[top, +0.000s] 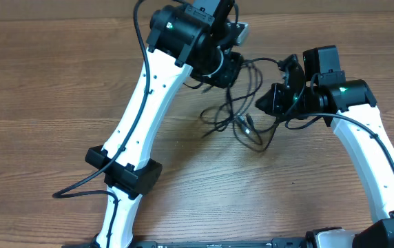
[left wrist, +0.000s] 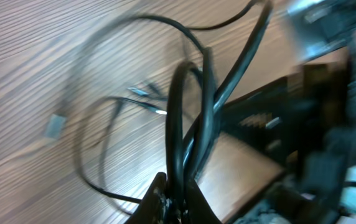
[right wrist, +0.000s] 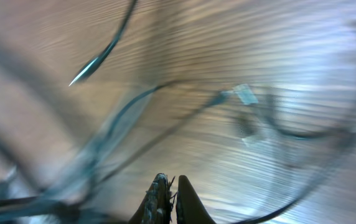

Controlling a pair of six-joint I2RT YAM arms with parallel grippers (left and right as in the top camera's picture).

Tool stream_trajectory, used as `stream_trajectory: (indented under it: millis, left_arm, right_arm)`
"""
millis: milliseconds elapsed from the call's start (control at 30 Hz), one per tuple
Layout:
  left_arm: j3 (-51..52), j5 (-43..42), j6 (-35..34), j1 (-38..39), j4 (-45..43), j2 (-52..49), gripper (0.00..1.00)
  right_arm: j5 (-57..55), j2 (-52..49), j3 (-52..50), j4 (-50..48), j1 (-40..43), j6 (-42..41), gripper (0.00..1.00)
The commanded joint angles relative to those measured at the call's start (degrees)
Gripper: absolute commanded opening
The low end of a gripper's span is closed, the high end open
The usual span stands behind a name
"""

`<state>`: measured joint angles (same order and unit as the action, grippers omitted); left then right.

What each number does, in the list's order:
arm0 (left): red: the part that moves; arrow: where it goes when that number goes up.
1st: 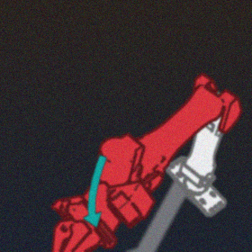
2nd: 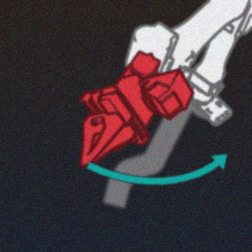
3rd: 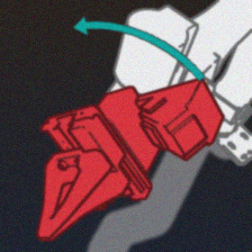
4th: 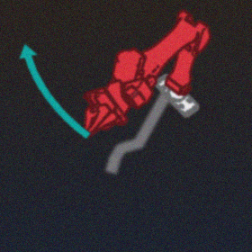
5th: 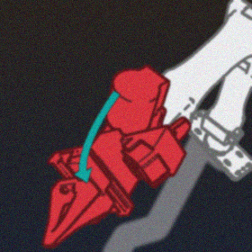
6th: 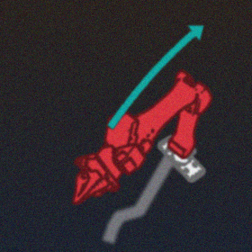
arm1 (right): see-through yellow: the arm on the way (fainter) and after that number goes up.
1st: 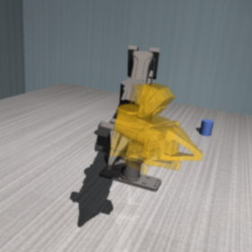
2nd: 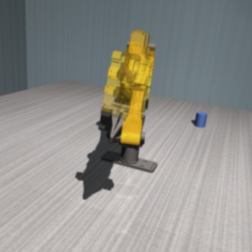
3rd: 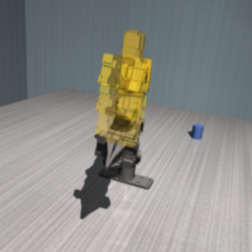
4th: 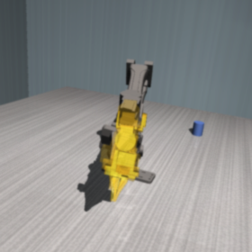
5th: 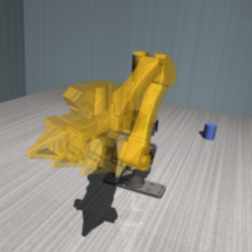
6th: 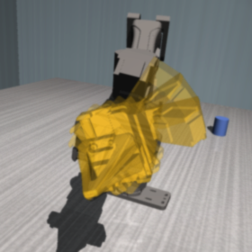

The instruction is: Untangle cables

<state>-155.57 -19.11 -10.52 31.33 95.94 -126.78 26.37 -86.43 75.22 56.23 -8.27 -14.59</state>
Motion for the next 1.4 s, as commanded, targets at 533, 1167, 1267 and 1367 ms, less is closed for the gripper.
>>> stream_trajectory:
  millis: [533, 1167, 1267, 1367]
  left_arm:
    - [-0.2, -0.9, 1.1, -2.0, 0.6, -0.2, 0.04]
    - [-0.2, -9.1, -5.5, -2.0, 0.9, 1.6, 0.04]
    - [-0.2, -8.8, -6.4, -1.7, 0.9, 3.0, 0.04]
    - [-0.2, -8.5, -7.2, -0.7, 0.9, 4.2, 0.04]
  right_arm:
    - [22.5, 0.2, 1.3, 0.1, 1.5, 7.6, 0.42]
    - [24.1, 0.2, 1.3, -1.5, 1.5, 7.4, 0.13]
    - [25.0, 0.2, 1.3, -1.5, 1.5, 7.2, 0.04]
    - [27.6, 0.2, 1.3, -1.6, 1.5, 7.2, 0.05]
